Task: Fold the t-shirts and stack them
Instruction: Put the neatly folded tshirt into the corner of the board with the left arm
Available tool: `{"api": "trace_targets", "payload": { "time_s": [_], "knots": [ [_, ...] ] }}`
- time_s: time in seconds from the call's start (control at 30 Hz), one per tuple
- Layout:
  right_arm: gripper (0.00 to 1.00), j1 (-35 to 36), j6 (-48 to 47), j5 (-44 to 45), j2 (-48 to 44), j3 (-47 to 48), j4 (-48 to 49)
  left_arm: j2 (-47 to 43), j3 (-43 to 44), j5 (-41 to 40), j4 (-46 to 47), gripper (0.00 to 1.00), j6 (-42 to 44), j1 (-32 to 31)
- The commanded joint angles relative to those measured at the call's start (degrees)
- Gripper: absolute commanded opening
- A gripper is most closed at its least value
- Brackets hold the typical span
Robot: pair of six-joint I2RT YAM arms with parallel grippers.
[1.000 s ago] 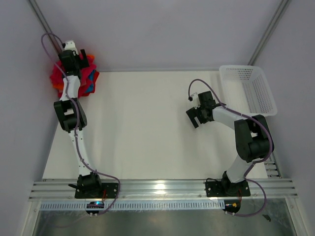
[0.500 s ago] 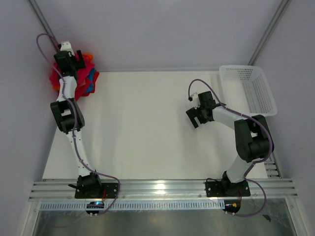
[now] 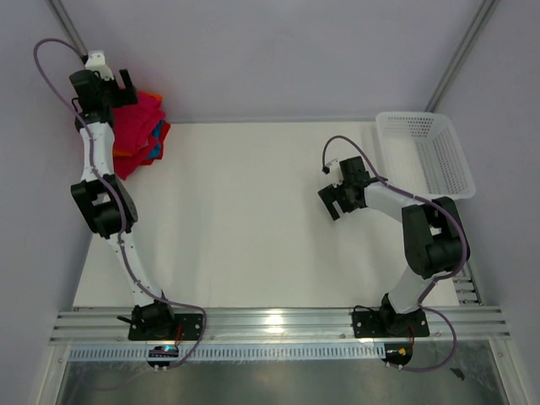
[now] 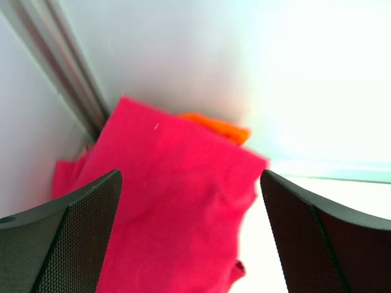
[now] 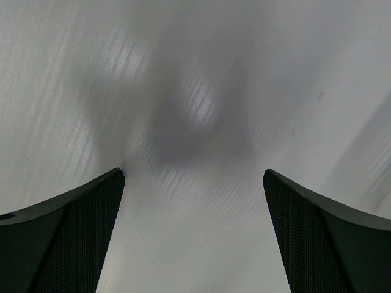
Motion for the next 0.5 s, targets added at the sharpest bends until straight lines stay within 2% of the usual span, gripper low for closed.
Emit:
{"api": "trace_targets", "payload": {
  "time_s": [0.0,0.03,0.2,0.47],
  "knots": [
    [0.99,-0.37,0.49,-1.36,-3.38,0.34,0.31,-6.76,1.65,7.96,-1.74,0.96,-2.14,0.24],
    [0.99,-0.28,0.58,-1.36,-3.56,0.34,0.40,-7.37,1.92,7.97,-3.84,0.97,-1.08,-0.02],
    [0.99,-0.28,0.93,-3.45,-4.00,0.25,0.48,-10.54,-6.15,11.22,-1.58,0.97,-1.16,-0.73],
    [0.99,-0.28,1.46,-5.49,-4.87,0.33,0.57,-13.52,-11.69,14.65,-3.07,0.96,-1.87,-4.85]
  ]
}}
